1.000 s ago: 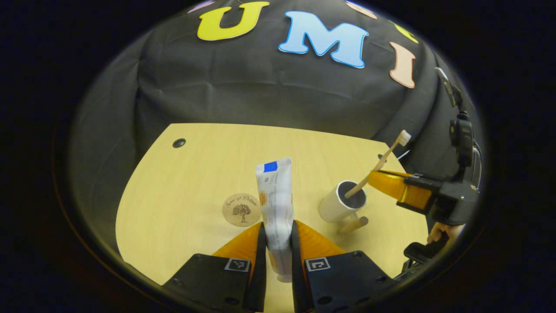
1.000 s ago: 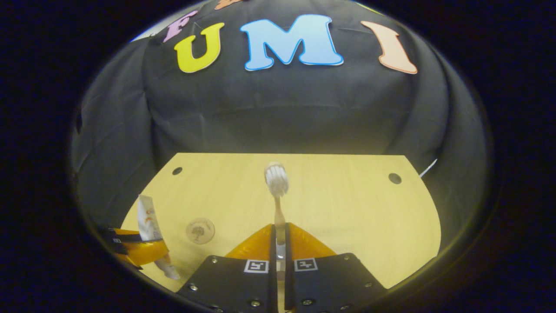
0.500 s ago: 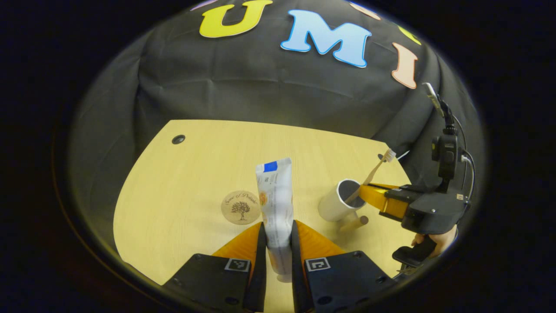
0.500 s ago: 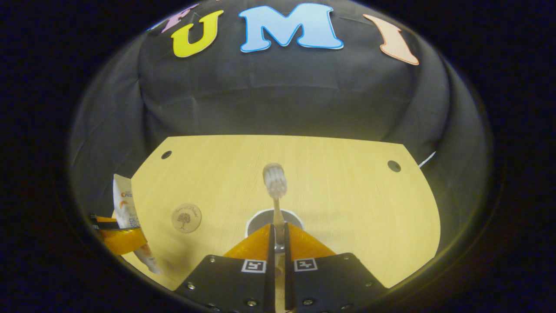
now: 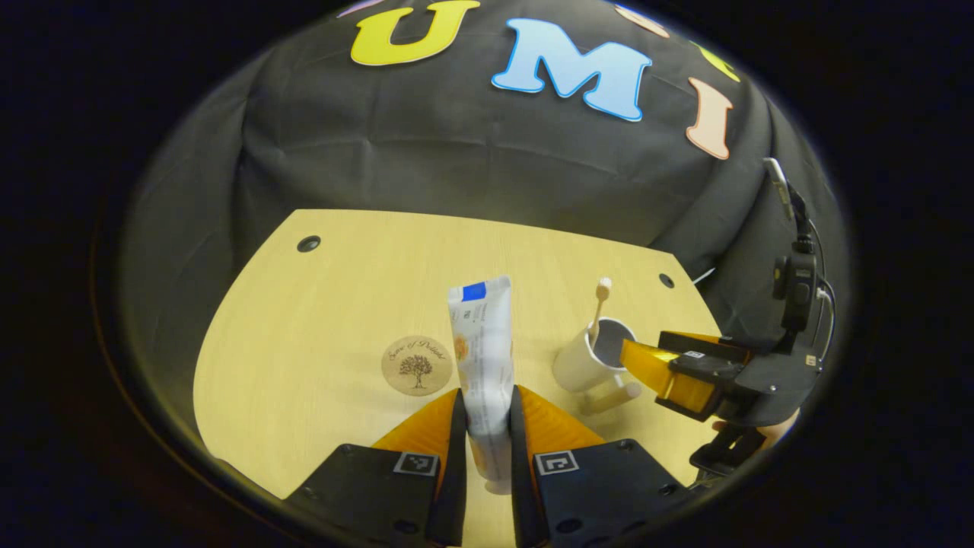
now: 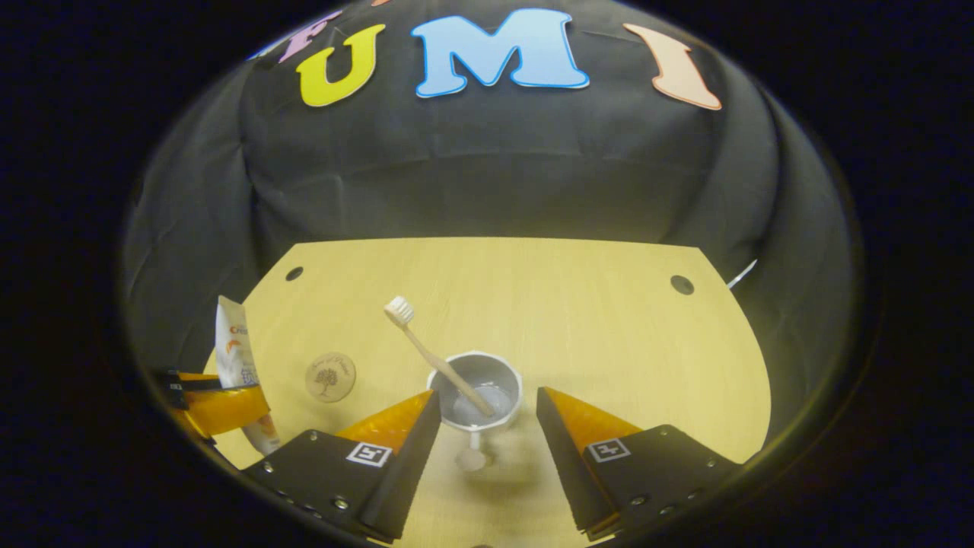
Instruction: Put the toothbrush and toothpaste on the desktop into the cup, then pick up the cup and place it on the coaster on the desktop.
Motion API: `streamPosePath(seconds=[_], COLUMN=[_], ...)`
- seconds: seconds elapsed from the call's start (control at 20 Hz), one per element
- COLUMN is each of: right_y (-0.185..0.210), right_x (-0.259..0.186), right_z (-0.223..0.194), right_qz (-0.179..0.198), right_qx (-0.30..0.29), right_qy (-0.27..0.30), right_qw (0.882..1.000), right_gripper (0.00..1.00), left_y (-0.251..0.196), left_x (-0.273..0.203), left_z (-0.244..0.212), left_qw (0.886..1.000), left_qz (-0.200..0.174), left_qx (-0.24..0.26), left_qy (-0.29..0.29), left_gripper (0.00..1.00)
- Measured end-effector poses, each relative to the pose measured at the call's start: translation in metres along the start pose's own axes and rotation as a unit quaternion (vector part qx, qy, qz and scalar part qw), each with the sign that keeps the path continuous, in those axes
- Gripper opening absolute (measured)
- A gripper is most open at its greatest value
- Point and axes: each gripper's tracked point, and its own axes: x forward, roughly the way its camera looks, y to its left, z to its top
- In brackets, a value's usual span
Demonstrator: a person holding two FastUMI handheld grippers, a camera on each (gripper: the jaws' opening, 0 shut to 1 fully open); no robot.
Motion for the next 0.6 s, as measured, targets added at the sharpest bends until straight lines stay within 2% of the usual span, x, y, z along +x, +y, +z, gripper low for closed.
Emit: streamPosePath(seconds=[0.25,0.6], right_y=[-0.018,-0.047], right_x=[-0.019,-0.044], right_z=[0.007,0.013], right_qz=[-0.005,-0.003], right_qx=[0.017,0.037], right_qy=[-0.021,-0.045], right_qw=[1.0,0.998], right_gripper=[0.78,0.78], left_y=[-0.013,-0.051], left_x=[0.012,0.031], left_z=[0.014,0.036], left_qw=[1.0,0.993], left_qz=[-0.01,-0.055], left_qx=[-0.009,-0.069], left_qy=[-0.025,-0.079], left_gripper=[0.32,0.32])
